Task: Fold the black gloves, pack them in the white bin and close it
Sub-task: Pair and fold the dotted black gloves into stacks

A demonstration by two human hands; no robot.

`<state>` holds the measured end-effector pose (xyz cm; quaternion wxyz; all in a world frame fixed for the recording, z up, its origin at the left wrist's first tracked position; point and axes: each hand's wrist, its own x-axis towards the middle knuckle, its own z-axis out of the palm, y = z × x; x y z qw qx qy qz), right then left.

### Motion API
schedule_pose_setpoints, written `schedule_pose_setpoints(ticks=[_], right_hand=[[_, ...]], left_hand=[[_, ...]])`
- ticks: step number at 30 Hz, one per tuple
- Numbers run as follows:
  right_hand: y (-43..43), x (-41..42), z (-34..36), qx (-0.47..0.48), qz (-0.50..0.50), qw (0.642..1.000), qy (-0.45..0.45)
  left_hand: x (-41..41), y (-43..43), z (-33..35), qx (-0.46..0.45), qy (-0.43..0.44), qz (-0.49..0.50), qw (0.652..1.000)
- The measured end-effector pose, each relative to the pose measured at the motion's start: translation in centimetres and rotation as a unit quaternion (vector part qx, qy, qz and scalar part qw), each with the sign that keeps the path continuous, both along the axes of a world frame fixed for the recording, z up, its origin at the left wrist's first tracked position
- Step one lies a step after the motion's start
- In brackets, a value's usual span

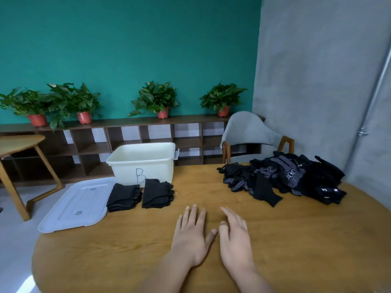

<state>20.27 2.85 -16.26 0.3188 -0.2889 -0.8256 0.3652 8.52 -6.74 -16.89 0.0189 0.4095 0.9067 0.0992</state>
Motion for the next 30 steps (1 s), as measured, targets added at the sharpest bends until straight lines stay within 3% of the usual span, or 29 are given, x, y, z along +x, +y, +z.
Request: schedule_pose_setpoints(ticks=[4, 7, 10, 13, 16, 18, 24, 27, 30], right_hand=[[0.9, 0.2, 0.1, -0.09, -0.057, 0.992, 0.063], [3.2, 0.1, -0.2, -0.049, -0.082, 0.995, 0.037], [7.0, 0.4, -0.5, 0.041, -0.116, 0.991, -0.051], [11.3, 1.5, -0.5, 0.15, -0.15, 0.959, -0.187], [13.9, 2.0, -0.7, 0.131, -0.112, 0.935, -0.311], [13.8, 1.8, -1.0, 0.14, -0.106, 0.923, -0.343], [13.5, 2.3, -2.7, 0.288, -0.187, 0.923, -0.176], [13.6, 2.7, -2.5, 0.25, -0.238, 0.923, -0.172], [13.6, 3.1, -1.9, 0.143, -0.305, 0.912, -0.235]], left_hand=[[1.9, 0.3, -0.5, 0.012, 0.001, 0.0, 1.0], [2.2, 0.0, -0.3, 0.031, 0.027, -0.014, 0.999], [2.6, 0.2, -0.2, 0.037, 0.04, -0.037, 0.998], [2.6, 0.3, -0.1, 0.042, 0.041, -0.046, 0.997], [2.5, 0.3, -0.1, 0.044, 0.04, -0.052, 0.997], [2.4, 0.4, -0.1, 0.046, 0.038, -0.051, 0.997], [2.3, 0.4, -0.2, 0.055, 0.038, -0.05, 0.996], [2.4, 0.3, -0.3, 0.059, 0.042, -0.049, 0.996], [2.6, 0.1, -0.3, 0.065, 0.045, -0.048, 0.996]])
